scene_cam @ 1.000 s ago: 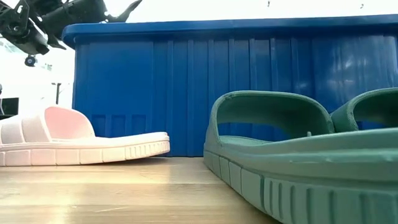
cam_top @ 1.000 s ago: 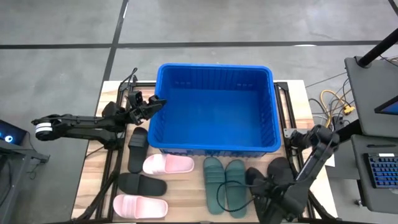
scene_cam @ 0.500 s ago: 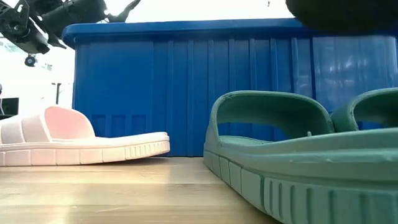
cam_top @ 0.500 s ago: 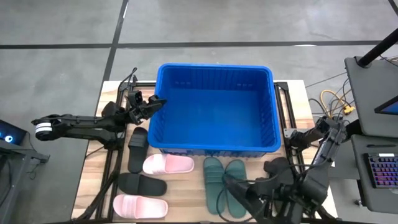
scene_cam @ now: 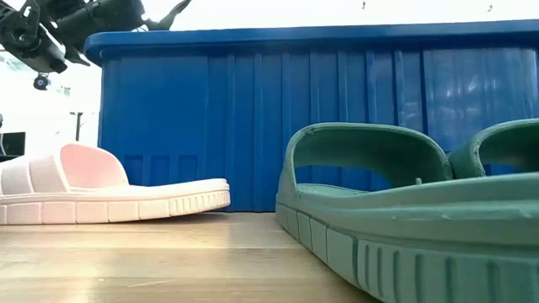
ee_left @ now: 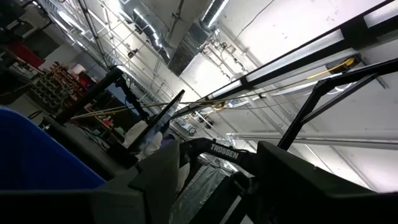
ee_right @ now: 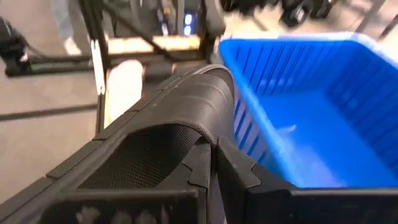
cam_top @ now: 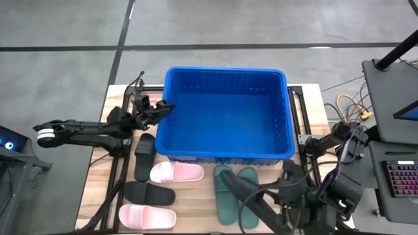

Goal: Pick and place slides into bin
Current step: Put the black slide into the blue container

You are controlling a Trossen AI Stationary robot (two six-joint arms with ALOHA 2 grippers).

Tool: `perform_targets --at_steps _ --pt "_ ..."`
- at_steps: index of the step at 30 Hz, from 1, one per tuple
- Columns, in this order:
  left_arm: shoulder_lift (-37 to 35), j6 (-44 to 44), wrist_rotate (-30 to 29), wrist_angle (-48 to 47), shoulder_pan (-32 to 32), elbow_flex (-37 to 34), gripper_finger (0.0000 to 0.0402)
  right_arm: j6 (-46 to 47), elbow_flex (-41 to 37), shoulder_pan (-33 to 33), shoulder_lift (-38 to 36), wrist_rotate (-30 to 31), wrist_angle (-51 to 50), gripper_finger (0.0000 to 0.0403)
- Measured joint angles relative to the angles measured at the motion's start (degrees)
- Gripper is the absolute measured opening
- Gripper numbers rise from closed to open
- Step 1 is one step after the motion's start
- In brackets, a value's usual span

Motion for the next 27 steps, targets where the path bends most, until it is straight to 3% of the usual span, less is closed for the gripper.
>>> perform_targets --at_steps 7,13,27 --pt "0.0 0.0 0.0 0.0 0.0 0.0 0.0201 -5.8 3.9 -0.6 0.0 11.4 -0.5 0.0009" --pt "-0.1 0.0 0.0 0.0 -0.1 0.0 0.0201 -10.3 5.8 -3.4 0.0 16.9 -0.8 0.0008" --pt "-2.0 2.2 0.0 0.0 -0.1 0.0 0.0201 -6.7 6.9 -13.0 -1.5 16.5 -14.5 0.0008"
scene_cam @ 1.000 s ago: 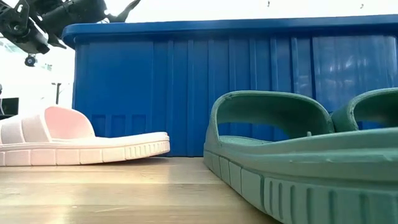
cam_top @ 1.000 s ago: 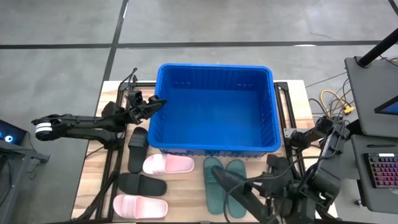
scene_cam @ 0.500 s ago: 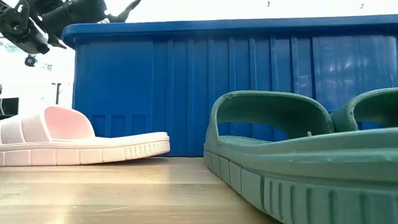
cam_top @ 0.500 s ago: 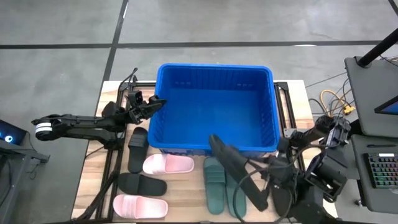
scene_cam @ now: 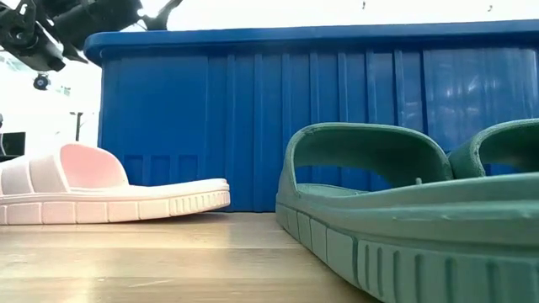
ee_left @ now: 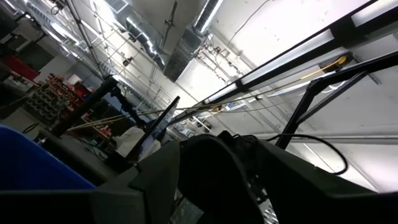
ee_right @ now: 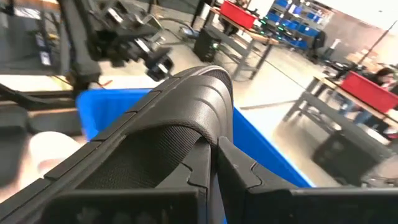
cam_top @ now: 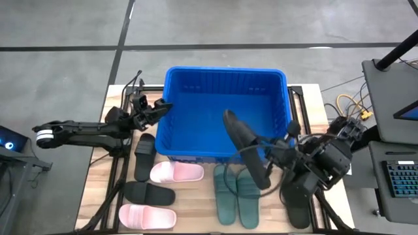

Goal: Pick and place slides into bin
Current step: Put the black slide into the blue container

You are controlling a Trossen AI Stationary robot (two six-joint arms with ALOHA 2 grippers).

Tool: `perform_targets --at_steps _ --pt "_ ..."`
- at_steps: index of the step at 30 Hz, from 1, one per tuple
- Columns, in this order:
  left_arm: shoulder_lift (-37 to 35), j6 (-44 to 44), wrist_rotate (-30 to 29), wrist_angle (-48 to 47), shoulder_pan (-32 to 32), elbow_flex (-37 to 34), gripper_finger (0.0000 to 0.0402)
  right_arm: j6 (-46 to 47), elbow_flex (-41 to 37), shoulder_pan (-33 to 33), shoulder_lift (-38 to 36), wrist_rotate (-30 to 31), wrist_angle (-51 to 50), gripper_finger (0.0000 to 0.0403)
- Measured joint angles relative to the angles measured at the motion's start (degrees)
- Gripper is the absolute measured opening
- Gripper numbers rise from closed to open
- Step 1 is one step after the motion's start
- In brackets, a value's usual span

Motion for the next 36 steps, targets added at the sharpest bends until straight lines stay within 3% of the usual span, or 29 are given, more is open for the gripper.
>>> perform_targets --at_steps 4,9,15,21,27,36 --pt "-1.6 0.9 0.0 0.0 0.0 -0.2 0.0201 -1.7 0.0 -2.4 -1.5 -0.2 -1.4 0.0008" --pt "-3.3 7.9 -2.1 0.0 0.0 0.2 0.0201 -6.5 0.0 -7.5 -3.4 -1.3 -1.3 0.0008" --pt "-5.2 18.9 -3.7 -0.1 0.0 0.5 0.0201 -9.3 -0.1 -17.6 -4.2 -8.1 -1.3 0.0008" --pt "-7.0 21.8 -4.6 -0.4 0.1 0.5 0.0201 -14.5 -1.2 -27.0 -4.0 -10.0 -1.3 0.0008" --pt "-8.1 22.1 -5.1 -0.4 0.1 0.5 0.0201 -19.6 -5.7 -33.6 -3.8 -14.7 -1.3 0.0008" --pt "-6.2 22.1 -5.6 -0.6 0.1 -0.3 0.0201 -23.6 -16.9 -41.0 -4.1 -15.8 -1.3 0.0008"
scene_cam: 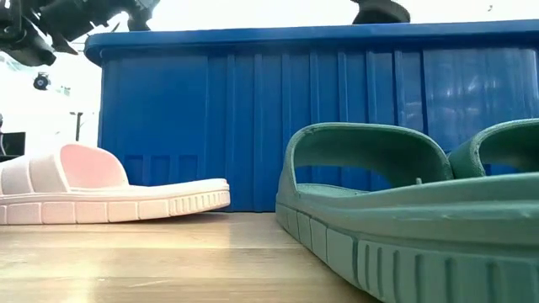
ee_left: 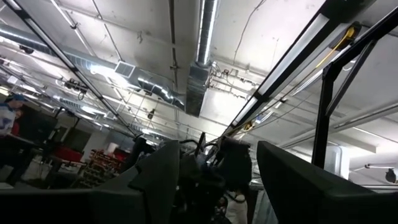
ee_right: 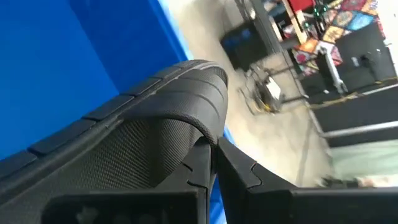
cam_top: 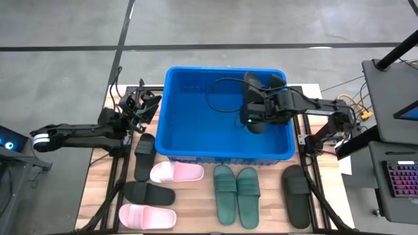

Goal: Pick and place slides into bin
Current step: Put the black slide into the blue container

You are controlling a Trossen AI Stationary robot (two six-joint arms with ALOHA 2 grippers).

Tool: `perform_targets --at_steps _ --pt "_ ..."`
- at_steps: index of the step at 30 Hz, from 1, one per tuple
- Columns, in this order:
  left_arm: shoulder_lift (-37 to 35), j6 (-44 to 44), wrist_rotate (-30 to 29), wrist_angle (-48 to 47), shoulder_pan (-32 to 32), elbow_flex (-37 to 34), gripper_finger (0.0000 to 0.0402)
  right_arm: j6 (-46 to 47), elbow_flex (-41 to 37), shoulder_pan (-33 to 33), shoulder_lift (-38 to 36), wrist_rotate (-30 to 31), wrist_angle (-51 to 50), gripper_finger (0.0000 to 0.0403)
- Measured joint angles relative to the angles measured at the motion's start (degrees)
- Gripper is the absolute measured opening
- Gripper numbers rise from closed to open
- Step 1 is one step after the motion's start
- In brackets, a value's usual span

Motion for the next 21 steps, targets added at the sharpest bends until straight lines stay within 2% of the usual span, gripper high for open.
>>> perform_targets --at_steps 12,16,21 --pt "1.1 0.1 -3.5 0.0 0.0 0.0 0.0201 -6.5 -18.3 -6.3 -3.9 -0.9 1.4 0.0008" --pt "1.2 0.3 -3.6 -0.1 0.0 0.0 0.0201 -12.4 -24.4 -6.8 -5.8 -0.7 10.4 0.0008" --pt "1.2 0.0 -3.8 0.0 0.0 0.0 0.0201 -26.8 -31.2 -7.0 -6.6 -1.2 23.7 0.0008"
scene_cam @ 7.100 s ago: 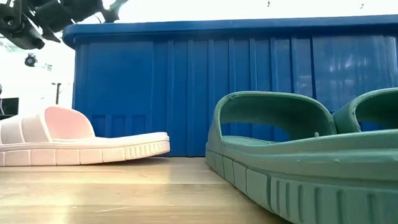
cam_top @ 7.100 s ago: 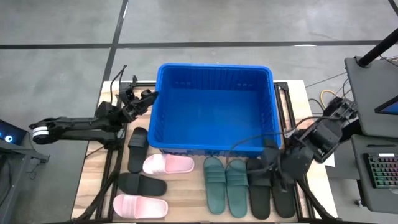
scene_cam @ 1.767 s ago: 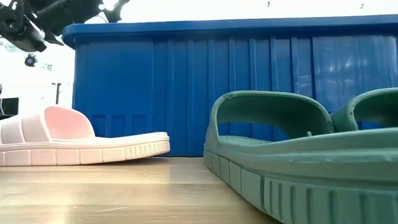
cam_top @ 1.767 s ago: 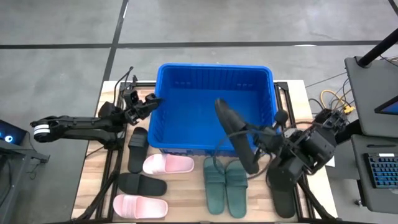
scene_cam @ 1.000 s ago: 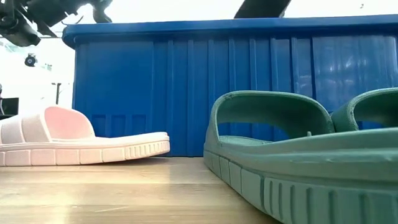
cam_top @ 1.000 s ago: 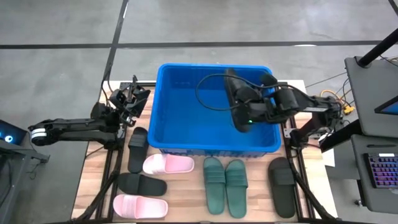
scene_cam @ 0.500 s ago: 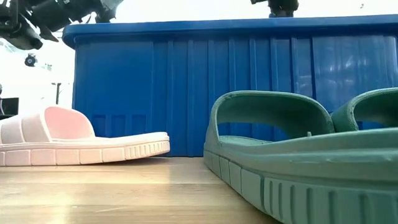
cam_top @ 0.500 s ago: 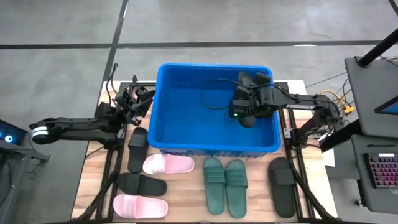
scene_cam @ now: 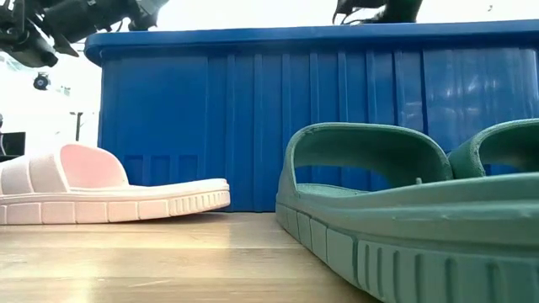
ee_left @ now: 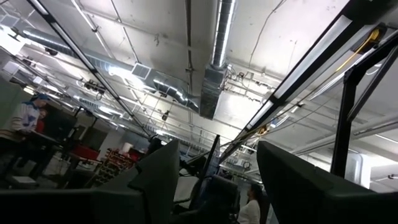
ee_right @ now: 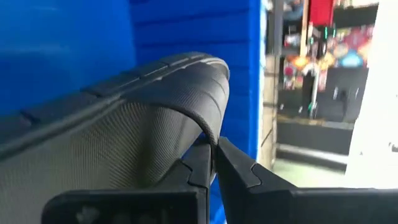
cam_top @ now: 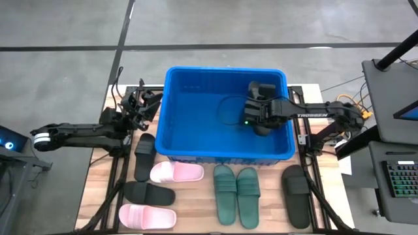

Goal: Pick and place slides into bin
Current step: Put the black slide into the blue container

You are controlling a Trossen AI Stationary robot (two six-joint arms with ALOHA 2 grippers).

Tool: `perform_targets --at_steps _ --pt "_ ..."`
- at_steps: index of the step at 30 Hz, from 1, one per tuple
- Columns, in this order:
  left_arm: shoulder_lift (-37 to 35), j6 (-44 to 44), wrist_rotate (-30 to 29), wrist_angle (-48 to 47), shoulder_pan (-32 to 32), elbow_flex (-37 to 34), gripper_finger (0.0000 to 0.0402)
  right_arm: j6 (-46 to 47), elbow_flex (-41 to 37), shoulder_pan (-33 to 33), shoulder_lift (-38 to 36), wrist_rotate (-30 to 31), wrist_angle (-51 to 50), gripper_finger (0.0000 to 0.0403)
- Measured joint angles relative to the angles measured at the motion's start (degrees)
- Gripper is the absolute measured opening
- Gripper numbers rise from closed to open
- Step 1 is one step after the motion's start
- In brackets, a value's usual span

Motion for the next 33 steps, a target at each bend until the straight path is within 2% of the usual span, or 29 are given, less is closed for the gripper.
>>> perform_targets --at_steps 2,10,20,31,33 --pt "-0.1 0.0 0.0 0.0 0.0 0.0 0.0201 -3.0 -2.2 -0.8 0.0 -1.0 3.1 0.0008" --pt "-0.7 -0.1 0.2 0.0 0.0 0.0 0.0201 -4.6 -9.3 -6.6 0.0 -2.3 8.1 0.0008" --pt "-0.9 -0.2 0.2 0.0 0.0 0.0 0.0201 -20.8 -14.3 -10.3 0.0 -6.9 25.0 0.0008" --pt "-1.0 -0.2 0.2 0.0 0.0 0.0 0.0201 -27.2 -15.7 -12.6 0.0 -9.4 24.9 0.0008" --pt "-0.9 -0.2 0.2 0.0 0.0 0.0 0.0201 -27.0 -15.6 -12.6 0.0 -11.5 24.9 0.0008"
